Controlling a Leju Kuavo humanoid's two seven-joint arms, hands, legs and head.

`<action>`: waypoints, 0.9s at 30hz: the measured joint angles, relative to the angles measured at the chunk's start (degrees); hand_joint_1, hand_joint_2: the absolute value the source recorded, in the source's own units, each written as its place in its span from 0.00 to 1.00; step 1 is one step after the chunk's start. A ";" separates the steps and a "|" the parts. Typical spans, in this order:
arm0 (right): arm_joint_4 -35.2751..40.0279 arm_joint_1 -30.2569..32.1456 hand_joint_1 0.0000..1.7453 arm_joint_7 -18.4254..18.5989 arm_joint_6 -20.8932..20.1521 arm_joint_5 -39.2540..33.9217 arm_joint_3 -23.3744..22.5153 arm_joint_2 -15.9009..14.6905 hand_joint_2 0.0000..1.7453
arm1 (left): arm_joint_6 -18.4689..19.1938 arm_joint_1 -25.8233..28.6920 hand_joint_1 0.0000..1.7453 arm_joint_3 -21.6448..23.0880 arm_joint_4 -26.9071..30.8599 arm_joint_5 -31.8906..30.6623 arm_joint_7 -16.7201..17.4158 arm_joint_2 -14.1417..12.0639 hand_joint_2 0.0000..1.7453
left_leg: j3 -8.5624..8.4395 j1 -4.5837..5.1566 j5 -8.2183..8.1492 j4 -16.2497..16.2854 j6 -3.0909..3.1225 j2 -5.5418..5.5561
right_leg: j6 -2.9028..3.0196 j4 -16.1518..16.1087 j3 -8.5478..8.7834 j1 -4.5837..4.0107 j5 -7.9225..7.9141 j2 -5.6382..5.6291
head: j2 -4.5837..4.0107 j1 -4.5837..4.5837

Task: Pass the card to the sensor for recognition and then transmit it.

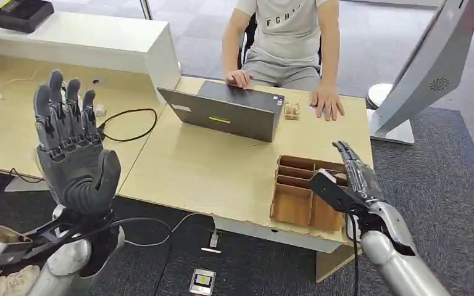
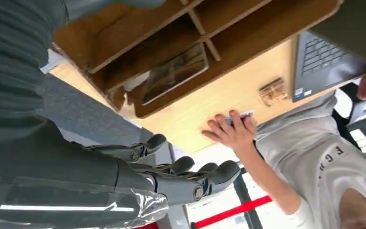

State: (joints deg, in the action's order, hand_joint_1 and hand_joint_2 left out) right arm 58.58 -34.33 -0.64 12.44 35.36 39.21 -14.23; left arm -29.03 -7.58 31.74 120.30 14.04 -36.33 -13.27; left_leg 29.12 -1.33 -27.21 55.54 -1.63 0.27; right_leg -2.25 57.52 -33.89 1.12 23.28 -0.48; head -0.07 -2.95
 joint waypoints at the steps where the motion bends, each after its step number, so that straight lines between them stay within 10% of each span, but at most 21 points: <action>1: -0.37 -0.44 0.00 -0.30 0.00 -0.09 0.28 0.59 1.00 | -0.33 0.19 0.00 -0.02 0.15 -0.24 0.00 0.00 1.00 | 0.00 0.00 0.00 0.00 0.00 0.00 | 0.00 0.00 0.00 0.00 0.00 0.00 | 0.00 0.00; 27: -13.90 -5.76 0.00 0.85 3.63 3.39 2.73 3.25 1.00 | -0.30 2.79 0.00 -1.66 3.35 -3.79 1.09 0.02 1.00 | -0.01 0.01 0.00 0.02 0.00 0.01 | 0.00 -0.01 0.00 0.01 0.00 0.01 | 0.00 0.00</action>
State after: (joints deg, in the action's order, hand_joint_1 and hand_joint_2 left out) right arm 44.67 -40.09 0.22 16.07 38.75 41.94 -10.97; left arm -29.33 -4.78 30.07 123.65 10.25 -35.23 -13.25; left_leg 29.11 -1.32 -27.21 55.56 -1.63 0.29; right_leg -2.26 57.51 -33.89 1.13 23.28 -0.47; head -0.07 -2.95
